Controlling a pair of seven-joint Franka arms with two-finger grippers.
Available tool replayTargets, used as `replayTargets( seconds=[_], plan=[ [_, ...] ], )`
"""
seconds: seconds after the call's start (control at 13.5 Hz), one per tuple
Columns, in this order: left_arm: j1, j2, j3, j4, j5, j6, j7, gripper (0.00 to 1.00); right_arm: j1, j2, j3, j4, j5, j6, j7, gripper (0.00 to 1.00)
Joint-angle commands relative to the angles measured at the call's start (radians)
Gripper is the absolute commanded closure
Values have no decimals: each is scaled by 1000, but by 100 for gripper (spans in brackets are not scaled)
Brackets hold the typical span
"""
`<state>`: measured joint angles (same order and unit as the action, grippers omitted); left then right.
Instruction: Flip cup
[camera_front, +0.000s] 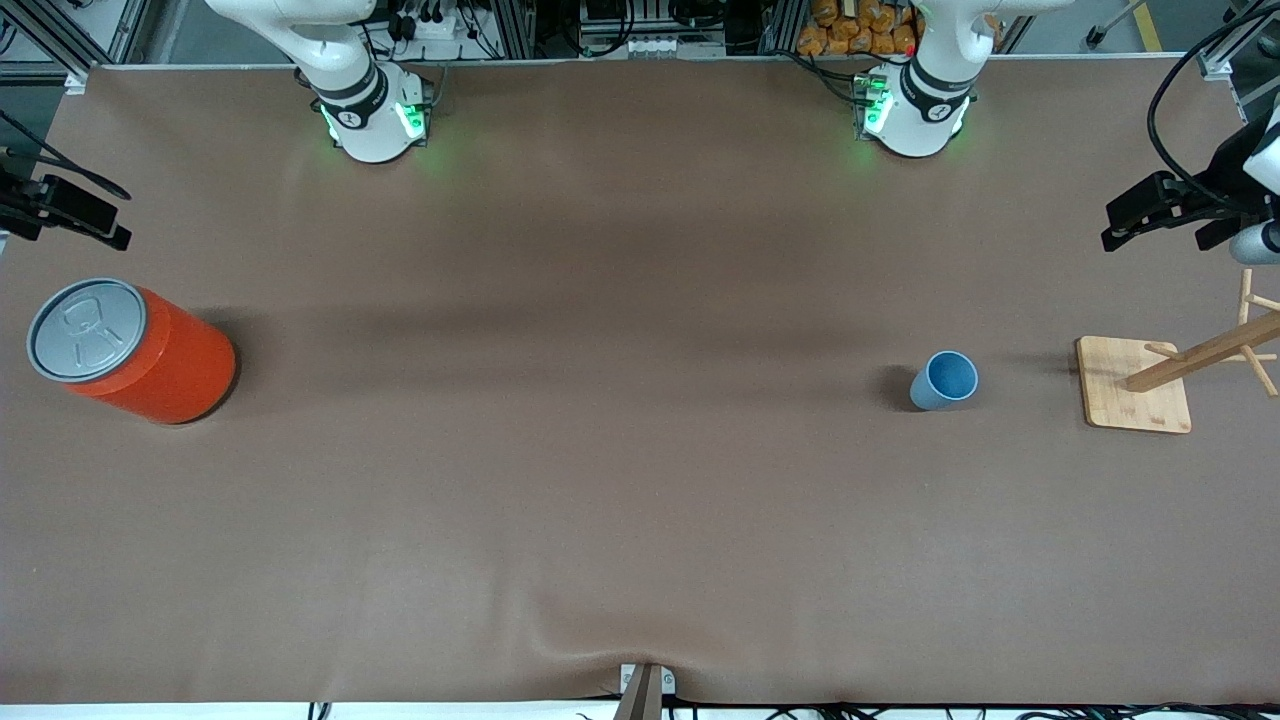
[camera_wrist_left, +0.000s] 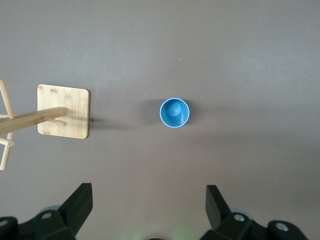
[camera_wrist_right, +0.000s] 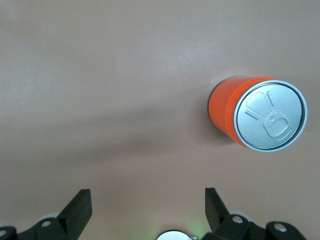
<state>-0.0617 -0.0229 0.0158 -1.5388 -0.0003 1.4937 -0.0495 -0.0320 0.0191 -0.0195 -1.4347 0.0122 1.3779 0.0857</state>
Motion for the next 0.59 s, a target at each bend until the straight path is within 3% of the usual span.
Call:
replayTargets(
  seconds=[0.0, 0.52],
  plan=[
    [5, 1, -4, 11, -14, -12, -12, 0, 0, 4, 3, 13, 3, -5, 11, 0],
    [5, 3, -4, 9, -14, -13, -15, 0, -6, 4, 3, 13, 6, -11, 12, 0]
  ],
)
